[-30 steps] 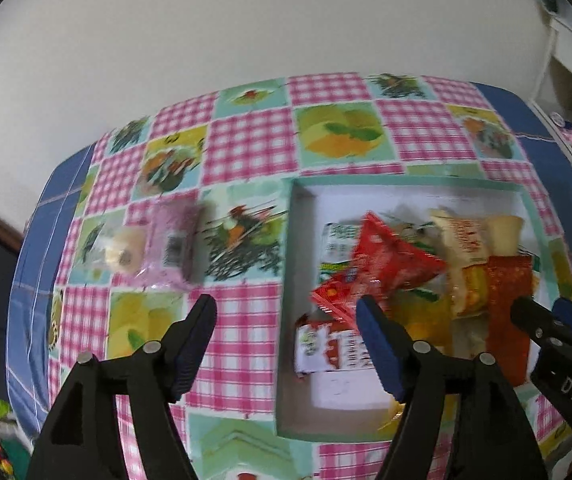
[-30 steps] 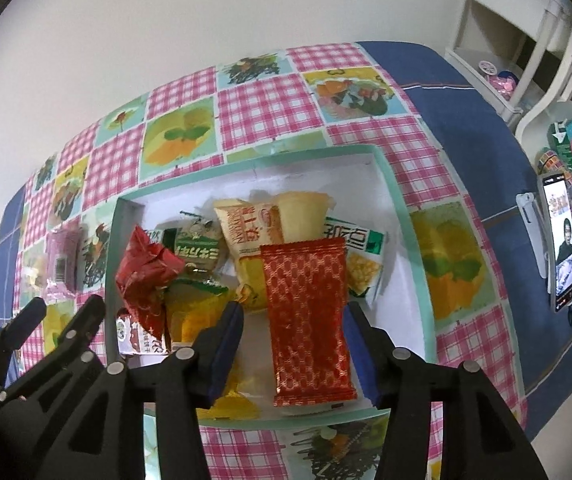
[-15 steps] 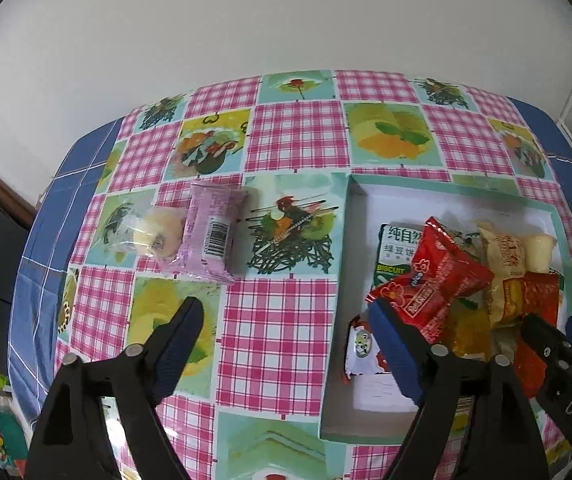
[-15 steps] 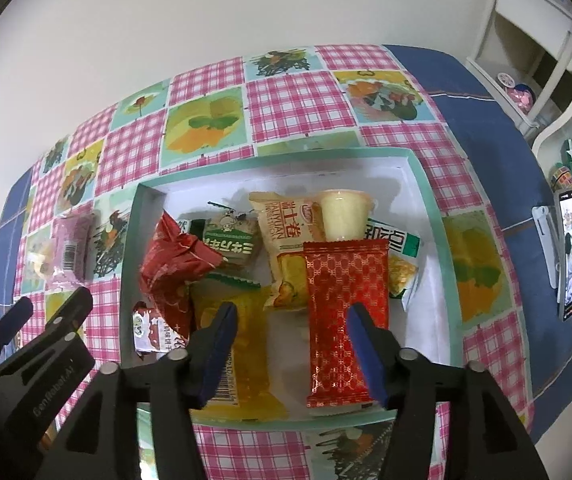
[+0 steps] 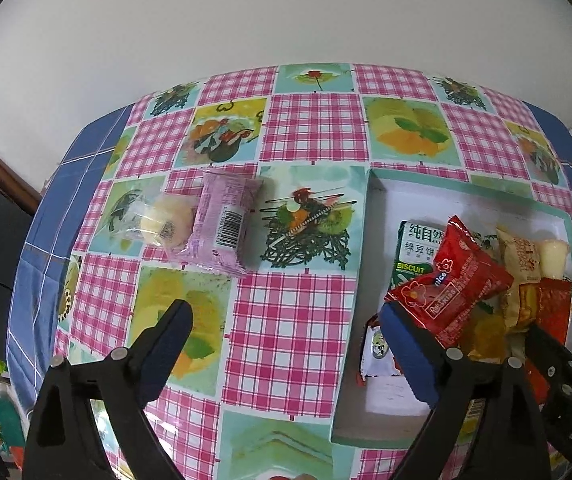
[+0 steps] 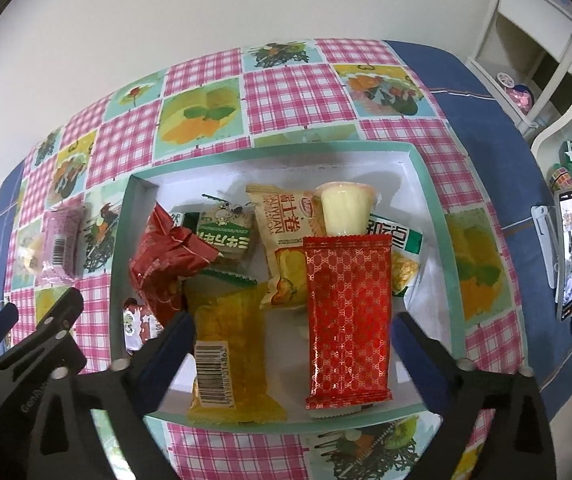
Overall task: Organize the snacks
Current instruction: 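Move both grippers back over the pink packet and clear-wrapped bun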
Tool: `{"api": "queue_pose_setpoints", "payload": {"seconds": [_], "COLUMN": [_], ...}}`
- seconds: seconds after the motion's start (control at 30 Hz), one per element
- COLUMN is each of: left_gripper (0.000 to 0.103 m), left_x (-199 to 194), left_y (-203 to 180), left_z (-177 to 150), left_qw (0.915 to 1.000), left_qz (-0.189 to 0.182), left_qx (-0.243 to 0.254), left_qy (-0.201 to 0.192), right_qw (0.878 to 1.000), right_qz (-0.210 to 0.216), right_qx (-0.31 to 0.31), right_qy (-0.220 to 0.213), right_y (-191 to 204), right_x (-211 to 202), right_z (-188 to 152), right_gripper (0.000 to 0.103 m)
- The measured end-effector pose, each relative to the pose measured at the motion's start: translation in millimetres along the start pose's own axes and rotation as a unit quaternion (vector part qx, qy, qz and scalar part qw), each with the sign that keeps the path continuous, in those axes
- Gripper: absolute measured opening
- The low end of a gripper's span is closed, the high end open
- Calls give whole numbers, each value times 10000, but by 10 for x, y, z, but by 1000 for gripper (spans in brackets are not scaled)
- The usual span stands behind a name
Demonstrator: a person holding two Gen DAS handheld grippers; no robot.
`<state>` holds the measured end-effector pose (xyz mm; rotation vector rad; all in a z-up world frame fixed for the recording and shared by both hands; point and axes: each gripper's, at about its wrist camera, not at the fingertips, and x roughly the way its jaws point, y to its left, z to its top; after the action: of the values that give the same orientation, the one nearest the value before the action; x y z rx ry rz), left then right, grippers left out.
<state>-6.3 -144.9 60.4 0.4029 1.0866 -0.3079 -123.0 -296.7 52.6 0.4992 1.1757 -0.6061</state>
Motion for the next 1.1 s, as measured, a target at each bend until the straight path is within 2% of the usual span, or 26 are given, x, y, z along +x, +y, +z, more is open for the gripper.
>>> {"api": "queue_pose_setpoints", "payload": {"seconds": [0.3, 0.5, 0.73, 0.97, 1.1], "left_gripper": [95, 95, 95, 95, 95], "left_x": [26, 62, 134, 185, 224], "left_y": [77, 268, 696, 1236, 1516], "left_z": [9, 34, 64, 54, 36], "left_qw": [10000, 9996, 9968, 9903, 9852], "left_qz": [19, -41, 93, 383, 420], "left_qx": [-42, -279, -783, -1326, -1655], "left_qy": [24, 80, 139, 129, 161], "right_qw": [10000, 9999, 9992, 9965, 9940], "right_qz": [-3, 64, 199, 453, 543], "right_qx": [83, 3, -294, -621, -865], "right_qy": [-24, -92, -174, -319, -404], "right_y": [46, 223, 628, 1095, 1381], "right_x": [6, -1, 4, -5, -20], "right_z": [1, 6, -27, -84, -127], "right_gripper": [103, 103, 103, 103, 103]}}
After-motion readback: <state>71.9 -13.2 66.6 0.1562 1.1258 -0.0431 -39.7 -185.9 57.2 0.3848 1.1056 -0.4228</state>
